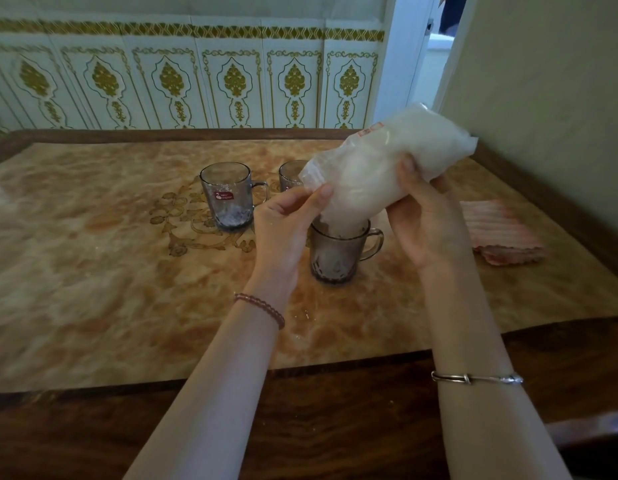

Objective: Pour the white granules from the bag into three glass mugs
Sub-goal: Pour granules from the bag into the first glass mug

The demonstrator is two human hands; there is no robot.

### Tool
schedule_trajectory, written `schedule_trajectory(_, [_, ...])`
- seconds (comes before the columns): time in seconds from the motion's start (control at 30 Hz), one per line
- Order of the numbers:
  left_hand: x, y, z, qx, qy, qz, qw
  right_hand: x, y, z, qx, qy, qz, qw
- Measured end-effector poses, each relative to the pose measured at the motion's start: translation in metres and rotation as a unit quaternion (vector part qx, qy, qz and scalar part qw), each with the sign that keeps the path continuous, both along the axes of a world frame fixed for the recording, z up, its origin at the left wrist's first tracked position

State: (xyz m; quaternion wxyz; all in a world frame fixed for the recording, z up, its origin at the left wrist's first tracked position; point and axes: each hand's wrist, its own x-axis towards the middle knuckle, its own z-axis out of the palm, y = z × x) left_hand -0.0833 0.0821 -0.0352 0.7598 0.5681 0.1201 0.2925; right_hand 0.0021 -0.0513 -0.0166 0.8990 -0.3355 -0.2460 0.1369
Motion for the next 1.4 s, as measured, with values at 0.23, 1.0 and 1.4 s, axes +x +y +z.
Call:
schedule_trajectory(0.23, [-0.001,0.003,0.003,-0.005,-0.009,0.001,1.000,-0.005,0.005,0.001,-0.018,-0.006,-0.043,0.999])
schedule_trajectory(1.0, [-0.001,-0.004,0.001,0.020,-0.003,-0.009,1.000,-0.012,0.011,0.001,-0.016,0.004,-0.069,0.997])
schedule_trajectory(1.4, [-0.002,-0.007,0.003,0.005,0.000,-0.016,1.000,-0.007,0.010,0.000,-0.029,-0.011,-0.064,0.997])
